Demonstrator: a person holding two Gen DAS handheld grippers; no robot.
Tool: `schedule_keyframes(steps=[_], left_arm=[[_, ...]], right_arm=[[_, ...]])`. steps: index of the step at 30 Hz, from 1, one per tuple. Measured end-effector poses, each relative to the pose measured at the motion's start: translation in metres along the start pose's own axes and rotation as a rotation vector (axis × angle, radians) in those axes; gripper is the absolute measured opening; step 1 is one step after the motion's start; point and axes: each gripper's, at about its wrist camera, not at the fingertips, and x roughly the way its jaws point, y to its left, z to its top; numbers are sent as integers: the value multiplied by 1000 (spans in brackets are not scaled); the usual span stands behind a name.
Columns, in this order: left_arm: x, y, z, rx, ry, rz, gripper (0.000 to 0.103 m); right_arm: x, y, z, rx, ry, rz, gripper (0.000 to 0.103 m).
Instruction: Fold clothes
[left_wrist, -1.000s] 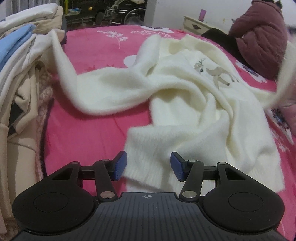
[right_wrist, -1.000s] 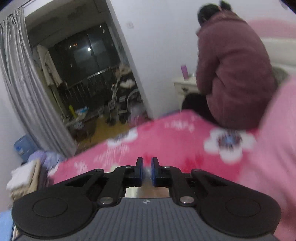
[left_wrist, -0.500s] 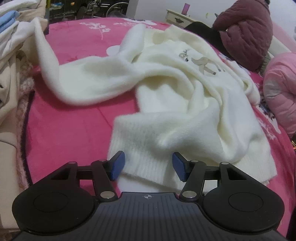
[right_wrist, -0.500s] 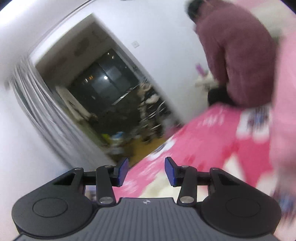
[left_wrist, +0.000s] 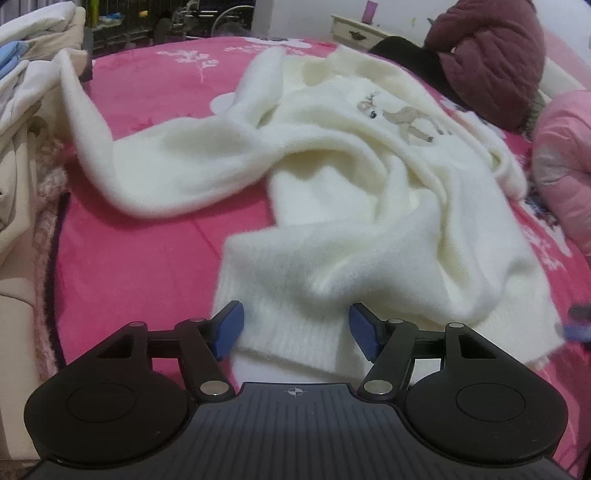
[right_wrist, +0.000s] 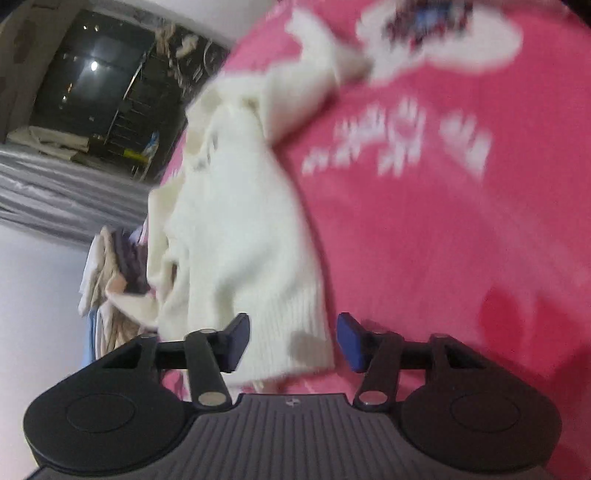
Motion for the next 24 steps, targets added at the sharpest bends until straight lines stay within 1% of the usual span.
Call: schedule_keyframes(steps=[2, 3, 4, 6, 9, 11, 13, 15, 17, 18, 19, 20, 22, 24], left_arm=[[-3, -3, -3, 12, -8, 9, 64], [-5, -4, -5, 23, -13, 6, 64], [-7, -4, -8, 32, -17, 6, 64], [-10, -4, -12, 44, -15, 15, 64], [-16, 0, -12, 45, -9, 34, 64], [-26, 1, -15, 41, -42, 23, 64], [-35, 3, -19, 35, -77, 5, 64], [-37, 2, -20, 43, -76, -8, 64], [-37, -1, -20, 63, -71, -19, 64], [-36, -3, -20, 85, -72, -14, 64], [-35, -6, -20, 104, -72, -2, 64], [-33, -8, -21, 124, -72, 10, 64], [-30, -13, -22, 164, -71, 35, 64], [-31, -11, -25, 185, -74, 52, 69]], right_arm=[[12, -5, -16, 55, 63, 60, 35], [14, -4, -23, 54, 72, 60, 34], [11, 1, -29, 33, 64, 39, 35], [0, 5, -31, 14, 8, 7, 35], [-21, 6, -21, 18, -89, 19, 35], [-26, 2, -15, 35, -111, 40, 34], [-25, -1, -12, 50, -125, 14, 35], [-29, -2, -9, 68, -175, -16, 36], [-39, -2, -8, 59, -245, 20, 39], [-43, -2, -6, 58, -266, 30, 47], [-41, -3, -4, 61, -254, 24, 55], [-36, -6, -2, 66, -229, 16, 55], [-19, -10, -3, 79, -153, -10, 55], [-1, -10, -8, 63, -77, -2, 54]])
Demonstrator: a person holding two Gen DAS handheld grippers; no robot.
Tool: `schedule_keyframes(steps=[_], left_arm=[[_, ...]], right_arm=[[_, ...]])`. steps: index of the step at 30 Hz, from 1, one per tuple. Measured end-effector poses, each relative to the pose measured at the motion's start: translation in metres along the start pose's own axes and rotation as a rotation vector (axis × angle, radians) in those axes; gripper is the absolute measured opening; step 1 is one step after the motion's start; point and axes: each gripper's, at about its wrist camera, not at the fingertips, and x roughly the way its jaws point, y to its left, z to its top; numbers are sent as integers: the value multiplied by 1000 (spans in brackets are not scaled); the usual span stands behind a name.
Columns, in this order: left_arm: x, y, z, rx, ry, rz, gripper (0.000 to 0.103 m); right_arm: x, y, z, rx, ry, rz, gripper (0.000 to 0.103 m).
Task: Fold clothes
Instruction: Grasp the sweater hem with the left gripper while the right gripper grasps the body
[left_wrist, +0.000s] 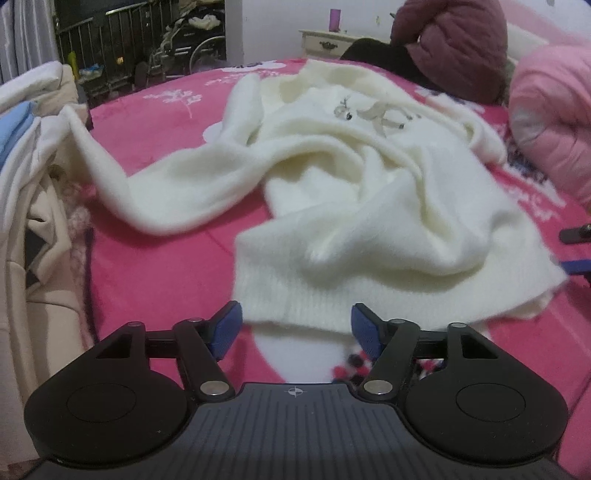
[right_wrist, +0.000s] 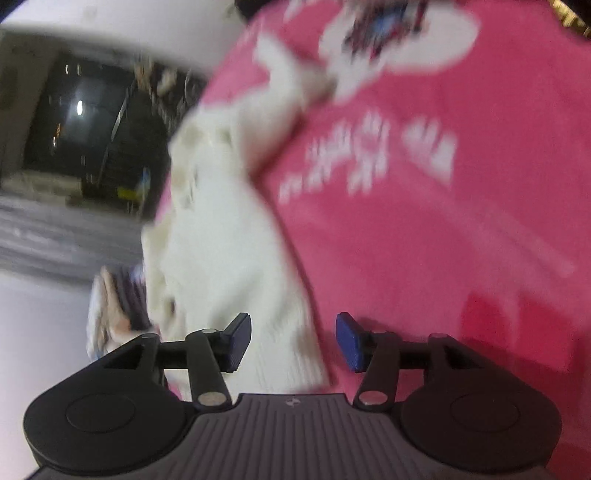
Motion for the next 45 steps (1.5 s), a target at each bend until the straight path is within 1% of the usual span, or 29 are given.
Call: schedule_keyframes(steps=[2, 4, 5, 6, 7, 9, 11, 12, 13, 15, 16, 17, 18, 19, 20, 21, 22, 23, 26, 28, 29, 30, 32, 35, 38, 40, 42, 43, 45], left_arm=[[-1, 3, -3, 14, -12, 8, 69], [2, 7, 2, -6, -23, 29, 69], [3, 10, 4, -16, -28, 40, 69], [4, 10, 10, -15, -47, 51, 69], [5, 11, 15, -14, -65, 62, 69], [8, 8, 23, 40, -105, 68, 71], [22, 7, 25, 82, -58, 45, 71], [29, 6, 26, 103, -34, 34, 71], [33, 6, 24, 94, -14, 25, 71], [41, 7, 21, 76, 26, 7, 70], [45, 7, 19, 67, 46, -2, 66], [49, 8, 17, 58, 66, -11, 57], [47, 5, 18, 51, 64, -15, 41], [44, 2, 19, 44, 62, -18, 34], [42, -1, 19, 48, 58, -6, 20], [38, -5, 18, 52, 53, -3, 13], [35, -9, 17, 55, 47, 1, 12], [29, -11, 16, 44, 48, -17, 11], [-10, -17, 21, 42, 9, -217, 11], [-41, -23, 22, 47, -31, -339, 11], [-56, -25, 23, 50, -52, -399, 11], [-64, -25, 20, 31, -49, -439, 10], [-64, -18, 8, -65, 4, -540, 10], [-42, -11, -23, -216, 101, -611, 10], [-15, -15, -54, -222, 201, -538, 10], [-15, -16, -59, -170, 227, -495, 11], [-26, -12, -55, -146, 208, -480, 13], [-32, -6, -50, -136, 213, -490, 15], [-41, 4, -42, -125, 221, -497, 20]], right_arm=[[17, 6, -14, -30, 70, 31, 50], [26, 13, -23, -54, 95, 36, 39], [28, 14, -25, -58, 94, 32, 36], [25, 13, -24, -47, 84, 37, 29], [21, 12, -22, -27, 67, 47, 28], [14, 8, -15, 1, 42, 59, 28], [4, 9, -13, -15, 22, 36, 31], [-1, 10, -13, -28, 13, 18, 36], [-4, 11, -11, -37, 9, 6, 45], [-6, 11, -9, -54, 0, 6, 54], [-3, 11, -7, -55, 3, 5, 54], [5, 12, -6, -48, 18, 3, 54], [11, 14, -6, -57, 29, 2, 49], [16, 17, -8, -76, 36, 1, 36], [20, 20, -9, -94, 42, 0, 30], [25, 22, -10, -113, 49, -1, 17], [30, 25, -11, -132, 56, -2, 12], [25, 30, -11, -154, 41, 6, 11], [-20, 49, -2, -215, -44, 51, 10], [-59, 66, 11, -266, -93, 50, 6], [-76, 74, 16, -298, -111, 43, 6], [-92, 81, 21, -329, -125, 33, 6], [-117, 91, 29, -384, -147, 3, 6], [-125, 82, 34, -404, -138, -86, 5], [-103, 47, 33, -327, -80, -174, 5], [-92, 29, 27, -307, -58, -247, 5], [-88, 18, 19, -306, -50, -322, 3], [-90, 16, 16, -314, -56, -357, 4], [-102, 11, 15, -292, -82, -377, 7]])
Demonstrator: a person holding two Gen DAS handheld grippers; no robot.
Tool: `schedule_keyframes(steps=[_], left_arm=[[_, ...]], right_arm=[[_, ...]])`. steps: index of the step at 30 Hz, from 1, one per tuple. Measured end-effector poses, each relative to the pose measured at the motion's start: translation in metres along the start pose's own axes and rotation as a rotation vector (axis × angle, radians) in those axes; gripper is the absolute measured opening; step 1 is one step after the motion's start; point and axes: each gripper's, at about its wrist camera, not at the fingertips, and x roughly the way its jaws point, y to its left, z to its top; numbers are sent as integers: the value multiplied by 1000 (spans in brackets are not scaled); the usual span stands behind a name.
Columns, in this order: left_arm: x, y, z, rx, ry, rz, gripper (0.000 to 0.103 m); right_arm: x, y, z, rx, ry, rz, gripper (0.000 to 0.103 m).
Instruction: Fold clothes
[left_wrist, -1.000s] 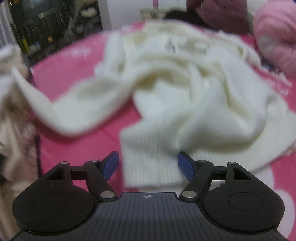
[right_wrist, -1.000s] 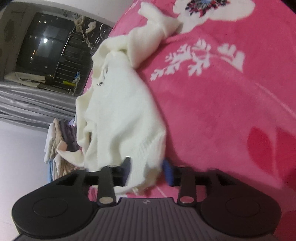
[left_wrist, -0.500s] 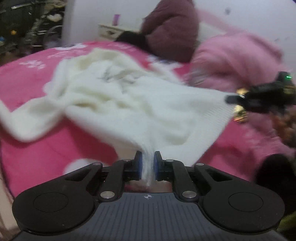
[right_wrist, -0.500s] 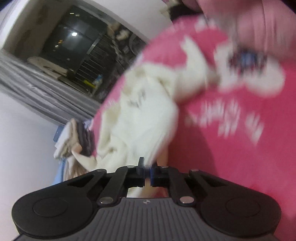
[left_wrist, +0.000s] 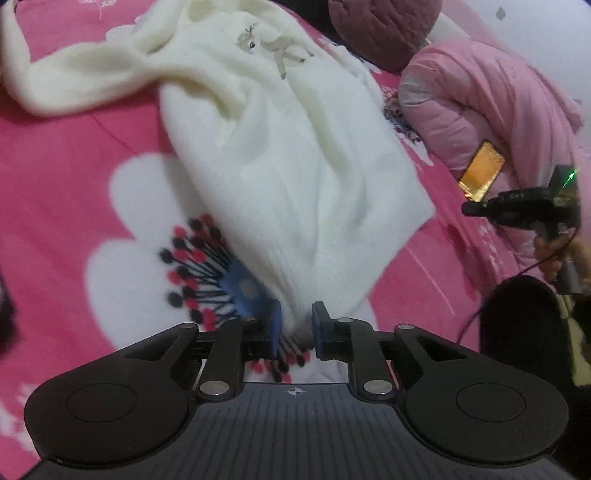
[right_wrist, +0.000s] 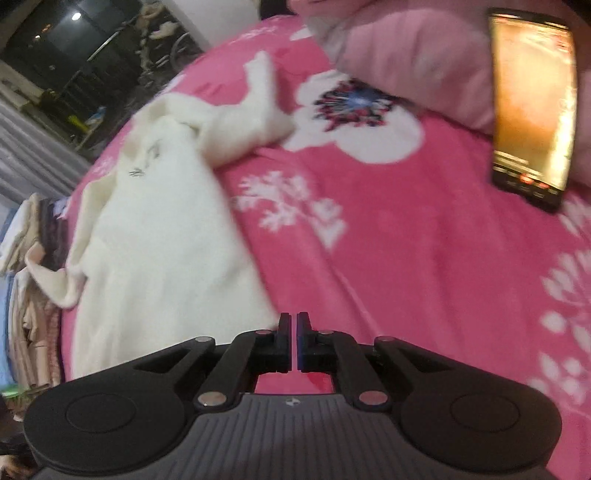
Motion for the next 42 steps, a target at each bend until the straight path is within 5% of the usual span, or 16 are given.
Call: schedule_keyframes(steps=[5, 6, 8, 11, 17, 20, 21, 23, 25, 30, 33, 38, 42], left_arm=[[-22, 14, 34, -21, -150, 81, 49], [-19, 20, 46, -74, -205, 98, 60], [-10, 45, 68, -257, -332, 104, 66], [20, 78, 96, -501, -408, 90, 66], [48, 116, 126, -698, -485, 146, 65], [50, 124, 135, -737, -507, 192, 38], [49, 123, 139, -735, -511, 211, 24], [37, 126, 146, -727, -525, 225, 13], [18, 124, 151, -745, -583, 188, 9], [-39, 113, 184, -612, -736, 244, 7], [-42, 109, 210, -405, -706, 463, 7], [9, 125, 212, -168, -464, 731, 13], [11, 126, 204, -216, -417, 718, 23]], right_arm=[[-25, -4, 7, 39, -83, 54, 18], [-25, 1, 10, 44, -95, 90, 22], [-18, 12, 13, 56, -96, 158, 25], [-1, 37, 12, 55, -85, 250, 25], [33, 65, 0, 60, -60, 316, 31], [50, 65, -2, 58, -33, 294, 31], [53, 66, -2, 52, -28, 284, 31], [58, 65, -2, 34, -22, 265, 31], [60, 62, -1, 24, -24, 248, 31], [65, 48, 2, 50, -25, 248, 31], [70, 43, 2, 66, -24, 256, 31], [72, 40, 1, 72, -23, 269, 28], [69, 40, 2, 66, -44, 269, 29]])
